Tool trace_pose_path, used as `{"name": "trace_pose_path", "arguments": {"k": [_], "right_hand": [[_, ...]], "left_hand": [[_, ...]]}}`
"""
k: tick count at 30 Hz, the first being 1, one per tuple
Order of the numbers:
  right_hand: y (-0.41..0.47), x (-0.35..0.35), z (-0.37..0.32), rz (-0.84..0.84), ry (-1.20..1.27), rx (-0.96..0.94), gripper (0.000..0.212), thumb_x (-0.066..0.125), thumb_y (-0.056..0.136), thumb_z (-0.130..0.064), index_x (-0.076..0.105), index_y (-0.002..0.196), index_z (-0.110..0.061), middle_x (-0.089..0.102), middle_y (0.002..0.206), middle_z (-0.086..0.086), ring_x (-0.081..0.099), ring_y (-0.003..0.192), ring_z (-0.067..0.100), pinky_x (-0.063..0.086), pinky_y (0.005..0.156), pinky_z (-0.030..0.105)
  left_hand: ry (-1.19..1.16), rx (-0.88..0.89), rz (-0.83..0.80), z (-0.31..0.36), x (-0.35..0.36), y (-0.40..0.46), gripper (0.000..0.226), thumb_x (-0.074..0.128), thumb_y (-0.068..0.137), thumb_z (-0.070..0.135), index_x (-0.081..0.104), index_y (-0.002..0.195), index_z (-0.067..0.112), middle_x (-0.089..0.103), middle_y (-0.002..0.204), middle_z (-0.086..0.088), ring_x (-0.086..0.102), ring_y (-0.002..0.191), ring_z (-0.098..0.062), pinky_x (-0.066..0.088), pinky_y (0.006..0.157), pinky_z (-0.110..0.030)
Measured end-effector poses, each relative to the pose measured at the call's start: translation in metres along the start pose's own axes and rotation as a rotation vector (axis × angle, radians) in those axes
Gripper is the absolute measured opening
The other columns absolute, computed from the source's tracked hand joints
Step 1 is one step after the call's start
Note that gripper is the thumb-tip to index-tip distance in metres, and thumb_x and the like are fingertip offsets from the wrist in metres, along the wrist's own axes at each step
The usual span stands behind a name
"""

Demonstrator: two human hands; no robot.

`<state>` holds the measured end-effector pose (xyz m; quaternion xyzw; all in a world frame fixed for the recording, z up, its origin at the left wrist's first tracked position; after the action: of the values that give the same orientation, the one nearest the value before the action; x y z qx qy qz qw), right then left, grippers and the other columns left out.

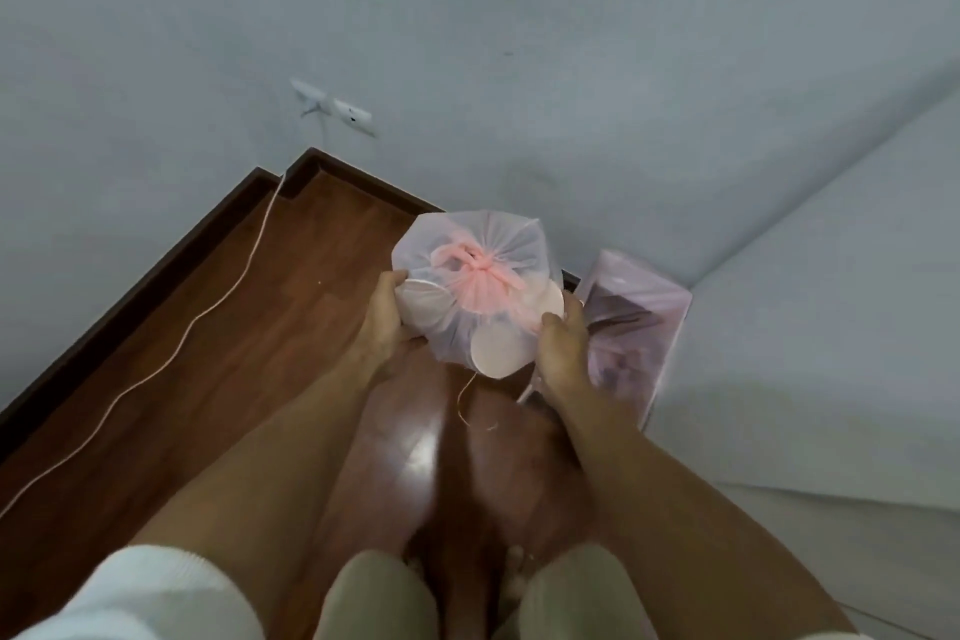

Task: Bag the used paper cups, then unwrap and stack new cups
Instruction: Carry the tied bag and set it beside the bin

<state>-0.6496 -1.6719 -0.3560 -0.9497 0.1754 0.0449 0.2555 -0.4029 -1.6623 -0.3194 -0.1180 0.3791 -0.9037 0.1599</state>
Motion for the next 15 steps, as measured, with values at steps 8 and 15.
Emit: {"name": "trace_pose_path", "arguments": {"k": [8,15], "right_hand": [[0.125,0.079,0.165,0.165,-0.051,0.021,0.047,0.042,0.099,-0.013,0.044,0.145,-0.022,0.058,0.134,0.011,0.058,0.119,0.034,0.051,0.102,0.051],[0.211,0.102,0.290,0.347,-0.050,0.049,0.045,0.045,0.098,-0.011,0.049,0.143,-0.016,0.054,0.141,0.013,0.052,0.129,0.036,0.043,0.109,0.047]], "left_hand": [[0.036,0.048,-0.058,-0.088,-0.017,0.204,0.034,0.039,0.102,0.038,0.067,0.094,0.019,0.072,0.091,-0.003,0.067,0.082,-0.018,0.055,0.068,-0.035],[0.050,0.050,-0.098,-0.169,-0.006,0.332,0.029,0.047,0.101,0.037,0.067,0.105,0.017,0.071,0.111,-0.010,0.067,0.098,-0.026,0.055,0.073,-0.038]]}}
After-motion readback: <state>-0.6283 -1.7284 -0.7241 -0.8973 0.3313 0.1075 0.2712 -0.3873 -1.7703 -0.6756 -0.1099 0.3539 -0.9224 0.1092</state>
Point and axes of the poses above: each hand's wrist, its own y-axis towards the middle knuckle, its own x-axis out of the palm, z = x × y, the point moved 10 cm from there along y, towards the middle knuckle
